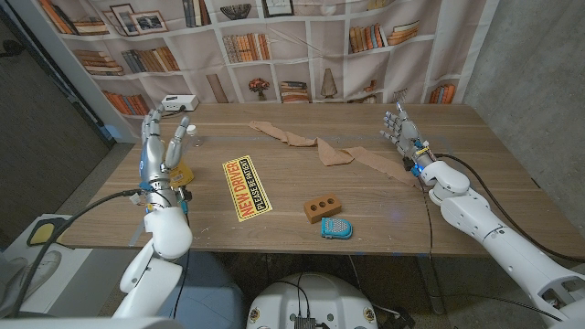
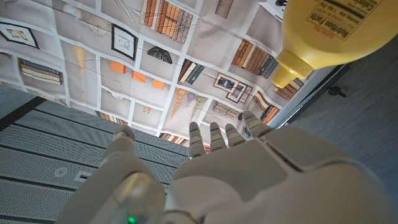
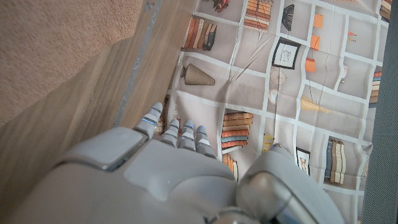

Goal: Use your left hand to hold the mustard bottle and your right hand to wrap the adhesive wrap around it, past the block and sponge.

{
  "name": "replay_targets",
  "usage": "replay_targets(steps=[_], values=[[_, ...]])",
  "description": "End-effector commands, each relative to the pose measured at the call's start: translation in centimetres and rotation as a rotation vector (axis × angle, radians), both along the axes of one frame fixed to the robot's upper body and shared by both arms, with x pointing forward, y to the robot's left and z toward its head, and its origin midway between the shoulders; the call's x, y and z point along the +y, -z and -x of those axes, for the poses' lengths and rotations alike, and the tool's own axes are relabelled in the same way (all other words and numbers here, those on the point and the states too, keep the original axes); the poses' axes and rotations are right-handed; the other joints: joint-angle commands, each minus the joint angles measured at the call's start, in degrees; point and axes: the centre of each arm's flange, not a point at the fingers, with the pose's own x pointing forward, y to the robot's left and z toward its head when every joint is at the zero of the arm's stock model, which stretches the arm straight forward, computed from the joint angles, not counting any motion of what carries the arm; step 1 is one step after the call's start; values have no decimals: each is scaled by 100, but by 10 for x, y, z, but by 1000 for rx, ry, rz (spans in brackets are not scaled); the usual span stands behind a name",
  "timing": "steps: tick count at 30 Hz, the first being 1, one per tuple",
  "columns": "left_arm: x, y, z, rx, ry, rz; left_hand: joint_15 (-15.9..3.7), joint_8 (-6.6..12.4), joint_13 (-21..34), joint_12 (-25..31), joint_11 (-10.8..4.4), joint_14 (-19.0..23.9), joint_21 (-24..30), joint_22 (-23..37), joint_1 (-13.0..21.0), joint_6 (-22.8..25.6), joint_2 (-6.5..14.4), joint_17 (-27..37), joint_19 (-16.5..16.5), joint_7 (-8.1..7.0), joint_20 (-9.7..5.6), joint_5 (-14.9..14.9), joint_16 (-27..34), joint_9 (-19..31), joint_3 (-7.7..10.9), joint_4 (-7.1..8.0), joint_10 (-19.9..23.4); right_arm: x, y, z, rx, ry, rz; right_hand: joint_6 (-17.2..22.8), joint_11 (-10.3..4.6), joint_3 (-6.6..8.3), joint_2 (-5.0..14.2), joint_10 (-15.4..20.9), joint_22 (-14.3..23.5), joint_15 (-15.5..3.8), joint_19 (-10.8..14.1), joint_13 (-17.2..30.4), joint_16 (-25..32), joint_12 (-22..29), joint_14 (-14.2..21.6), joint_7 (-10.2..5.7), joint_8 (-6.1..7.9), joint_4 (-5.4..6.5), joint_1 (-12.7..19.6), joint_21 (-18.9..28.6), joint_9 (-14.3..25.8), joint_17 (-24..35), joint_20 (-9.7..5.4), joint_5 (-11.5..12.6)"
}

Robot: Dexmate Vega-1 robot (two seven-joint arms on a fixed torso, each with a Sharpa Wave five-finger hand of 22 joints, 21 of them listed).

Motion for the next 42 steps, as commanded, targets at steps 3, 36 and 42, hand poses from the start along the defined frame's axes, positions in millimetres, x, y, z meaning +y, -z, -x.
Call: replay_targets(steps=[3, 36, 42], values=[[4, 3, 7, 8, -36, 14, 12, -37, 18, 49, -26, 48, 27, 17, 90, -109, -5, 8, 3, 7, 8, -6, 49, 12, -6, -25, 27, 0, 1, -1, 7, 0, -4, 43, -7, -31, -7, 17, 16, -9, -33, 24, 24, 0, -4, 22, 13, -37, -46, 35, 22, 11, 18, 2], [24, -12, 25, 37, -233, -43, 128, 111, 56, 160, -165, 665, 135, 11, 1321, -223, -395, 14, 651, 251, -96, 43, 127, 16, 203, -215, 358, -3, -7, -4, 5, 19, 4, 46, -10, -32, 4, 23, 16, -10, -32, 24, 23, 0, 0, 25, 13, -48, -50, 35, 22, 10, 22, 1], [23, -16, 27, 40, -280, -89, 62, 115, 58, 157, -195, 671, 120, 13, 1441, -217, -428, 14, 655, 245, -92, 40, 112, 14, 218, -207, 368, -3, -6, -5, 7, 18, 4, 47, -7, -30, 9, 22, 16, -9, -33, 24, 23, 0, 0, 24, 13, -52, -47, 35, 22, 9, 15, 2]])
